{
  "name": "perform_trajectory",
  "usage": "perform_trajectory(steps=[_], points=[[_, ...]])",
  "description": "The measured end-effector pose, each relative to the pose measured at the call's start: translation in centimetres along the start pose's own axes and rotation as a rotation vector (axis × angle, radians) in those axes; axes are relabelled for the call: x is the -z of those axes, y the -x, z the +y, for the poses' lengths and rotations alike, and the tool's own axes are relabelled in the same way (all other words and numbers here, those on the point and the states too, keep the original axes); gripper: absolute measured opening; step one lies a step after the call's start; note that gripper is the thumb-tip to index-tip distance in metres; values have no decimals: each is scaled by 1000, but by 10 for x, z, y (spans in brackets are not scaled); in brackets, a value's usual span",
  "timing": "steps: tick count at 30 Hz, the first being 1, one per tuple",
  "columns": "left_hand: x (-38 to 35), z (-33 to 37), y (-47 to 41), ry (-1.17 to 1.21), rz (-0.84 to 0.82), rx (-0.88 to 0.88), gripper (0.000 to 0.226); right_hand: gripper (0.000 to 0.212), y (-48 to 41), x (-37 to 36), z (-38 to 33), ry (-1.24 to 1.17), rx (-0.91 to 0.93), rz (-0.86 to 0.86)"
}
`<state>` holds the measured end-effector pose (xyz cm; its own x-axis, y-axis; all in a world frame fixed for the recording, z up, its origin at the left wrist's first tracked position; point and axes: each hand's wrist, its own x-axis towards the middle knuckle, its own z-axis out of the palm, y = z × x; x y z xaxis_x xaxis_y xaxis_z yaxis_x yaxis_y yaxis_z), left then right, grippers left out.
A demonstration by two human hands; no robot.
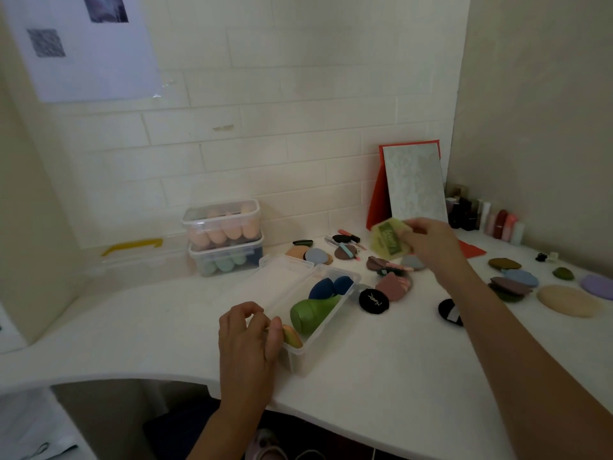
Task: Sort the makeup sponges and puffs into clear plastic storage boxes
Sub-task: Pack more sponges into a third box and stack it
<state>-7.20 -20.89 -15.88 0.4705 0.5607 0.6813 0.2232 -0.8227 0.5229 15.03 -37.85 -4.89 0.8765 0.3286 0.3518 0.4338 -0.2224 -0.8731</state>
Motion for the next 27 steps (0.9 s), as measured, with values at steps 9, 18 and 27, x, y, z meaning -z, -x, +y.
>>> perform_trajectory(steps=[9,18,27], points=[[0,3,2,-5,-1,-7,50,19,81,-78,-46,179,304,-406],[0,6,6,28,22,-7,37,23,98,-94,-35,331,404,-645],[0,10,4,103,37,-225,21,11,92,-79,-37,97,265,-811]])
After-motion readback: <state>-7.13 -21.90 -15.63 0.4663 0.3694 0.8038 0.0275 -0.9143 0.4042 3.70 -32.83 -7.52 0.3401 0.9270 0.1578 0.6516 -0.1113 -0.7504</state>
